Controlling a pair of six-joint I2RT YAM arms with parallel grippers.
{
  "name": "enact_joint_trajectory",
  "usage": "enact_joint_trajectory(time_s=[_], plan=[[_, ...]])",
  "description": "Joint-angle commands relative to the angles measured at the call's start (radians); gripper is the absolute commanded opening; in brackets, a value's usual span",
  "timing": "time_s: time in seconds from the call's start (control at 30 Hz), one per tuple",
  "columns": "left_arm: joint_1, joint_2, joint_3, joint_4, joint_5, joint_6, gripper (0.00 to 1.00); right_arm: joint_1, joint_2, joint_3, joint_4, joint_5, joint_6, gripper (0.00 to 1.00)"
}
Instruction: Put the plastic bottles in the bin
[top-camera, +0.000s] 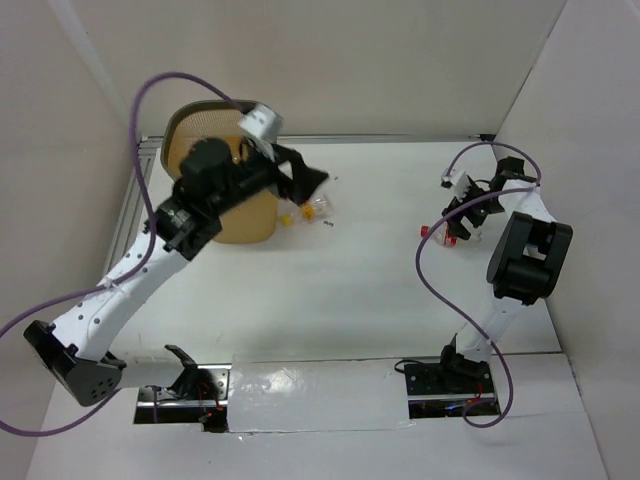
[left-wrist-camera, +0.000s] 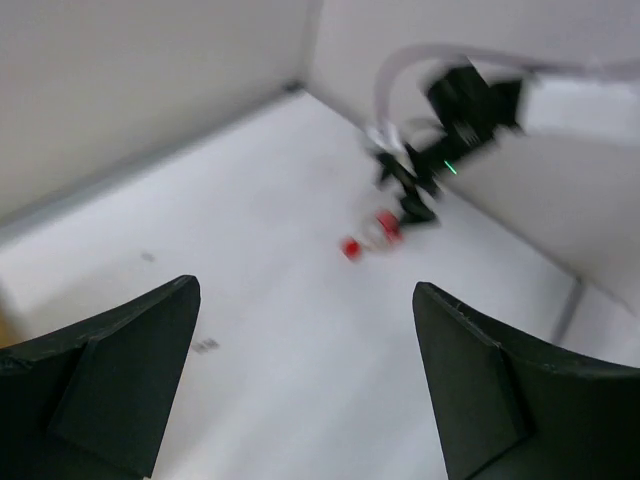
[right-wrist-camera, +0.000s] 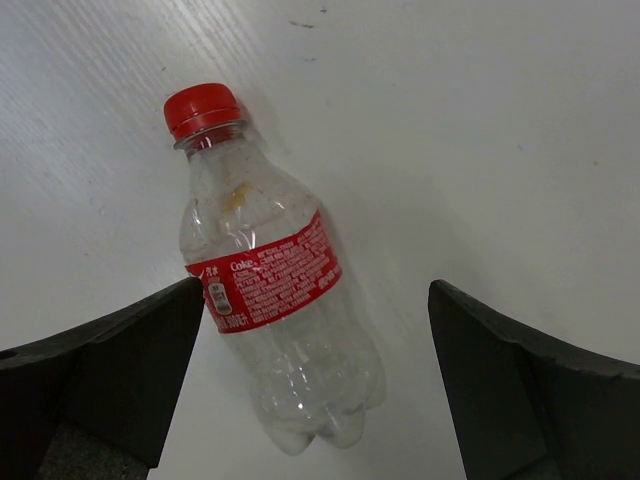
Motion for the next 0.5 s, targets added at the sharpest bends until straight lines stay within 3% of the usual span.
enact_joint_trajectory(time_s=[0.0, 0.13, 0.23, 0.47], plan=[[-0.186, -0.046, -0.105, -0.089, -0.029, 0.086, 1.00, 0.031, 0.026, 0.029, -0.061, 0.053, -0.095, 1.00], [-0.287, -0.115, -0.283, -0.089, -0.103, 0.046, 1.00, 0.067, 0.049, 0.018, -0.061, 0.109, -0.107, 0.99], [-0.330, -0.178, -0.448, -0.054, -0.126, -0.029, 1.00, 0.092, 0.070, 0.018, -0.061, 0.141, -0.117, 0.89], [-0.408, -0.271, -0.593, -0.054, -0.215, -0.102, 1.00, 0.124, 0.079, -0.043, -0.061, 0.230, -0.126, 0.87]])
